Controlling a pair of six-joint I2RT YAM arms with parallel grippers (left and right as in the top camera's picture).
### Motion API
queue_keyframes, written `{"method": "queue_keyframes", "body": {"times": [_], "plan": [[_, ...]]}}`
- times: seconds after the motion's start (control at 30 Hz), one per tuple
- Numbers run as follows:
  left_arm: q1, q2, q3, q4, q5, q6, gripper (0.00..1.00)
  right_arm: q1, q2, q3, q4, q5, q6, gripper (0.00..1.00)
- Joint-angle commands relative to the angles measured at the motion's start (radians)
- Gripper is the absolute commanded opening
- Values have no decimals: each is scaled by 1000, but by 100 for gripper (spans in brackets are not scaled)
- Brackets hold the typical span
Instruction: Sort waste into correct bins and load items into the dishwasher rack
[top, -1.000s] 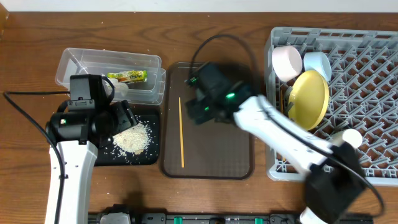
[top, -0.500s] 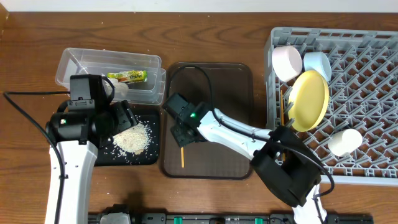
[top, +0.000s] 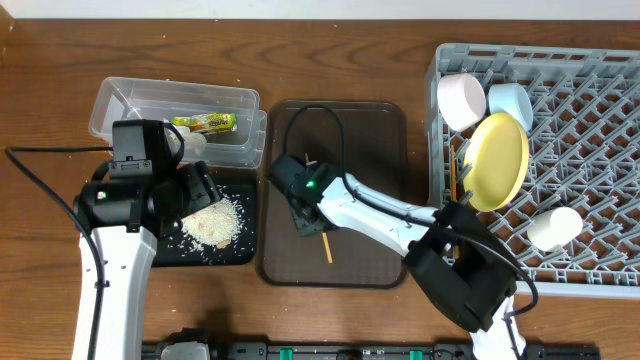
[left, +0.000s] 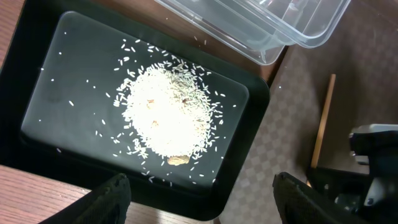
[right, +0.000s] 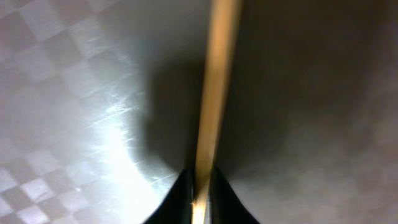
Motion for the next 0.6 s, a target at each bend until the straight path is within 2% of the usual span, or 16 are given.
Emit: {"method": "queue_keyframes", "body": {"times": [0.0,0.3,0.57], "plan": [[4,-1,4,-1,-8,2,76,-37,4,9,-16,29,23,1],[4,-1,4,0,-8,2,76,-145,-167,10,-77,31,-39,1],[4,-1,4,0,-8,2,76,-350,-426,10,-223,30,-171,1]]}}
